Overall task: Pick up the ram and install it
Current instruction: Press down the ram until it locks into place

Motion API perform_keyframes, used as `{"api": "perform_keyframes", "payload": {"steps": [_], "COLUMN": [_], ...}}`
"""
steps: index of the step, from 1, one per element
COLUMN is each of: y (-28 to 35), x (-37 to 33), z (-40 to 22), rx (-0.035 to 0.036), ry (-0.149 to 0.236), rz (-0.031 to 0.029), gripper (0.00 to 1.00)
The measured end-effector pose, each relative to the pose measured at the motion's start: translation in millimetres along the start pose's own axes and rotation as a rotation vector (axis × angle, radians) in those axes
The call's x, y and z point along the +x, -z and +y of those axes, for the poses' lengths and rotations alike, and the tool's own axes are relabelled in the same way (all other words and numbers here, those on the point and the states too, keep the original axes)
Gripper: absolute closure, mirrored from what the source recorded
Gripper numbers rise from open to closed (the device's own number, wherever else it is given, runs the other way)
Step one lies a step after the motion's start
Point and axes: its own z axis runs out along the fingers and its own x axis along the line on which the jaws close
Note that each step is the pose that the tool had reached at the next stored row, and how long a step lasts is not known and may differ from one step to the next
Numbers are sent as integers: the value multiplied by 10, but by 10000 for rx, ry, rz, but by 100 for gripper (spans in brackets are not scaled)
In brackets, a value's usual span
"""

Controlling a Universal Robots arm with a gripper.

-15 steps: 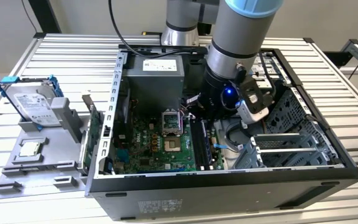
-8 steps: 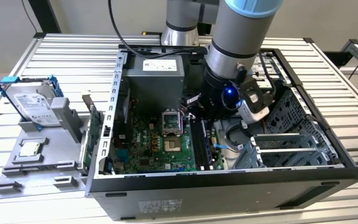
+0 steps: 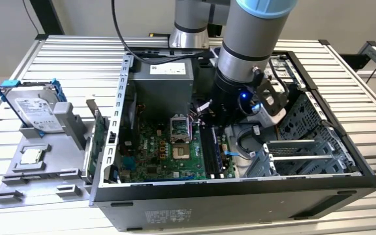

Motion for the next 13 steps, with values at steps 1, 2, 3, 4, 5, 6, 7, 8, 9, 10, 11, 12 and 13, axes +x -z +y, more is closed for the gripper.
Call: {"api": "perform_keyframes", "payload": {"steps": [1,2,3,4,5,6,7,8,9,10,11,12,13], "y": [1,1,1,2,2,2,2,2,2,2,2,2,2], "x": [0,0,0,0,0,0,0,0,0,0,0,0,0], "z": [0,0,0,0,0,0,0,0,0,0,0,0,0], "rx": [2,1,1,3,5,7,8,9,10,11,12,12,13], "ry": [186,365,551,730,915,1096,1280,1461,1646,1826,2011,2190,2366], "rz": [0,0,-1,0,1,1,1,1,1,1,2,1,1], "gripper": [100,100,100,100,100,100,100,100,100,100,100,100,100]}}
